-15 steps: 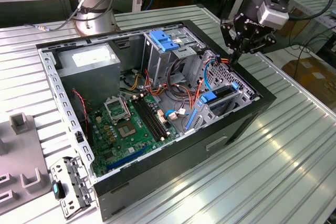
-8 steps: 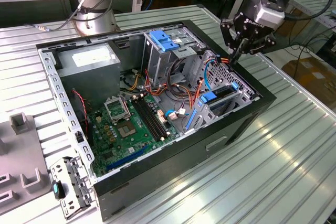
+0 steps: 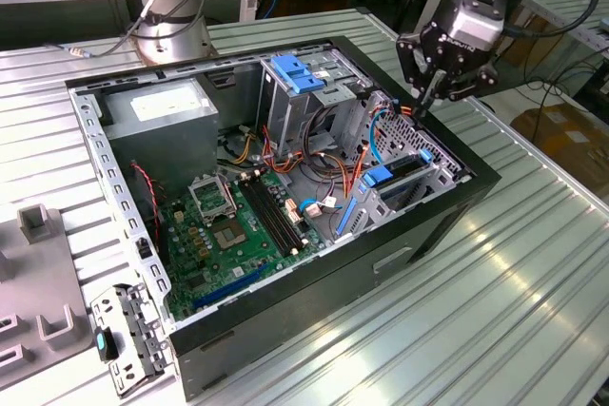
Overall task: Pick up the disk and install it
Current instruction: 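Insert the first disk wire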
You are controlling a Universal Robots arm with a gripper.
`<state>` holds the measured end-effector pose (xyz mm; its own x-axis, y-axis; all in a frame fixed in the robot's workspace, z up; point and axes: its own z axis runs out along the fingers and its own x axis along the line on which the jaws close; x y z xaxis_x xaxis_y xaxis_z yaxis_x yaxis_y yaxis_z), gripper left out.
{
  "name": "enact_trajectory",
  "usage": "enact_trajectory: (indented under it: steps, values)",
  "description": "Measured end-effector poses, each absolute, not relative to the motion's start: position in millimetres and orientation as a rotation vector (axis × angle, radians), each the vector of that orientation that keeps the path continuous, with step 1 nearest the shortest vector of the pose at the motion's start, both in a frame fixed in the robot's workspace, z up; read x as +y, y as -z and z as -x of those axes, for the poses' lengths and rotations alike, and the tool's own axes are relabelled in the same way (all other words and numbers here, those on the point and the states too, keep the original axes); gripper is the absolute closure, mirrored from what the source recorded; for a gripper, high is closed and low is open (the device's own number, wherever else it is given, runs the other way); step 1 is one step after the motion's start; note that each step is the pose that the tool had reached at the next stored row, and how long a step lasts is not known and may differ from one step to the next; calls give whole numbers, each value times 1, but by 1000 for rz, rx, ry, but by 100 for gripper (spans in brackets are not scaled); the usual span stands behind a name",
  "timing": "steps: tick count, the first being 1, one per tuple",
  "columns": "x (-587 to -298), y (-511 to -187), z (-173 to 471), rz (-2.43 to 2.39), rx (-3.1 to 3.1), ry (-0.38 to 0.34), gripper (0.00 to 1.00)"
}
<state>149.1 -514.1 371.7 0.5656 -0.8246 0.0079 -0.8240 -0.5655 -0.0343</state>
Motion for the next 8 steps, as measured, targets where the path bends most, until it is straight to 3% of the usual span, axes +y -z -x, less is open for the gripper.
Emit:
enact_trajectory:
  steps: [8]
  values:
    - [-514,-370,-147,2643,1652,39,84]
